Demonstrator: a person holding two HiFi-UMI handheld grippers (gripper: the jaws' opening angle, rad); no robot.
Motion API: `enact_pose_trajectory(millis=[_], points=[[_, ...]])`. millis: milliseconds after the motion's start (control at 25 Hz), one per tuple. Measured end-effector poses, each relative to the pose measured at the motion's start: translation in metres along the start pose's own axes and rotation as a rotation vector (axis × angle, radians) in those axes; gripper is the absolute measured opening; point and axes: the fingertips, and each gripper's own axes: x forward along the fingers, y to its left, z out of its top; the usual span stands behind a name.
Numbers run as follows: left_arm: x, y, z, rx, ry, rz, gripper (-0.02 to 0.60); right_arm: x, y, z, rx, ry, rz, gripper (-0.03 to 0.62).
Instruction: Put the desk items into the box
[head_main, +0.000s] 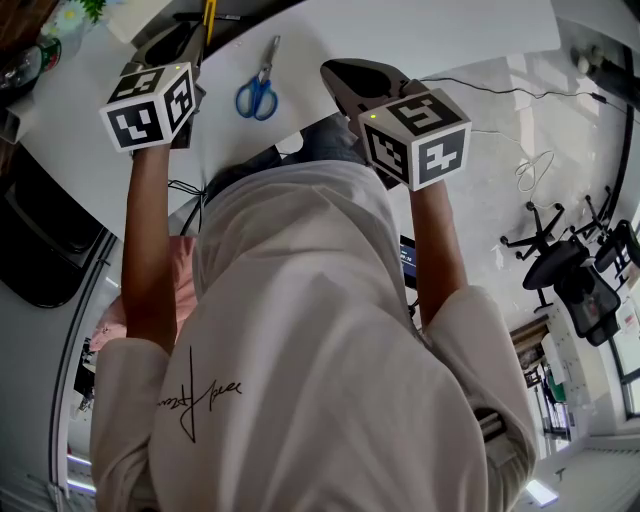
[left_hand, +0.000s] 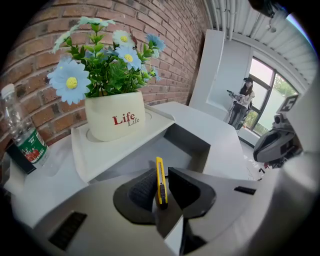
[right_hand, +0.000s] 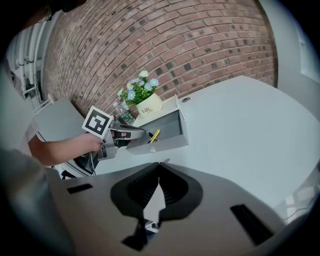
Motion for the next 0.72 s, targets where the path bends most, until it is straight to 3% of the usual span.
enact_pose_trajectory(millis=[720], points=[[-0.035, -0.022, -0.016, -0.059, -0.046, 0.036, 0.064, -0.002, 0.020, 0.006, -0.042, -0.028, 0.040, 0.026]])
